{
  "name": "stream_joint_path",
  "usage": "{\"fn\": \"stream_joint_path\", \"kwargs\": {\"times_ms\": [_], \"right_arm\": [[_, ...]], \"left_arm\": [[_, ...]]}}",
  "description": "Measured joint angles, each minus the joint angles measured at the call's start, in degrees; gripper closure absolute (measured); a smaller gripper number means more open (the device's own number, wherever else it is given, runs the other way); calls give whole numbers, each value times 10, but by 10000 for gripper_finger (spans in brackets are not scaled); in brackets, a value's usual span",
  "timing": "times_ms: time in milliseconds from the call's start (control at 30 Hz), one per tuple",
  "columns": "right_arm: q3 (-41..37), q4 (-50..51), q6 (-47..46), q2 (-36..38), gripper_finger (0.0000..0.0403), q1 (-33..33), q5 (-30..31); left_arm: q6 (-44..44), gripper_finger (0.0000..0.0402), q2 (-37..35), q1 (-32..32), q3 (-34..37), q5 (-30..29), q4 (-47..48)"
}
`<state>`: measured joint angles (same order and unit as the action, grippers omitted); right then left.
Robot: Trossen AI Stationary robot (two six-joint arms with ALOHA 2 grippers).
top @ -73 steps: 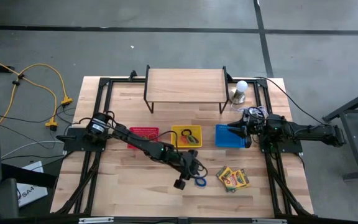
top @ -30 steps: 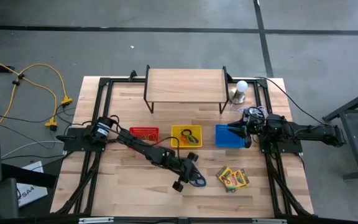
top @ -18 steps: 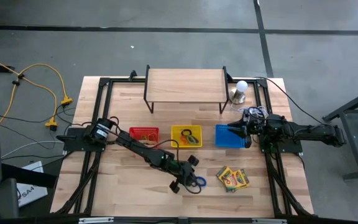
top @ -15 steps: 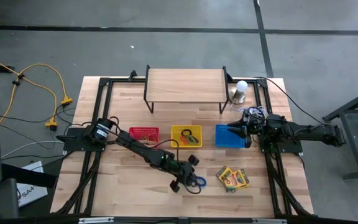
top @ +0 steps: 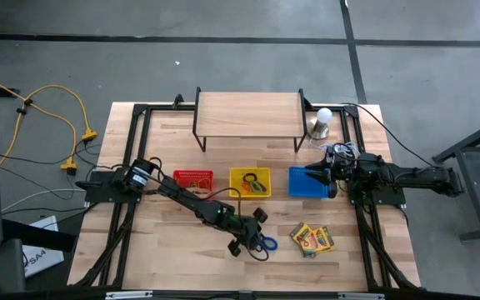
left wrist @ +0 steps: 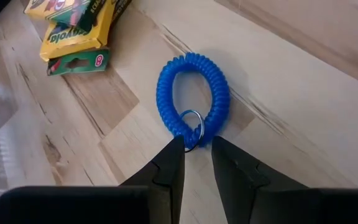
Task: Pick & Place Office Desk Supplies
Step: Put the blue spring keychain into the yellow bin
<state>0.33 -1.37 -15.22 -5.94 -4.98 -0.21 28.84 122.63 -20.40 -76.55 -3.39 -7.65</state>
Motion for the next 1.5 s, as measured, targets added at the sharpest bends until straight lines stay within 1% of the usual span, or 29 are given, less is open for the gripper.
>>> {"fn": "stream_joint_path", "kwargs": {"times_ms": [167,667,833,1067,1200,1367,1500], "right_arm": [[0,1,0,0,309,0,0],[0,2,0,0,309,0,0],[0,2,0,0,309,0,0],[0,2,0,0,309,0,0],[0,3,0,0,309,0,0],[0,3,0,0,309,0,0],[0,3,0,0,309,0,0]], "left_arm": [[14,324,0,0,0,-12,-4],[20,325,1,0,1,-15,-31],[34,325,1,-1,1,-15,-36],[18,325,1,-9,1,-10,-52],[-12,325,1,-12,1,-10,-84],[-42,325,1,-11,1,-12,-97],[-56,325,26,-5,1,-13,-116]]}}
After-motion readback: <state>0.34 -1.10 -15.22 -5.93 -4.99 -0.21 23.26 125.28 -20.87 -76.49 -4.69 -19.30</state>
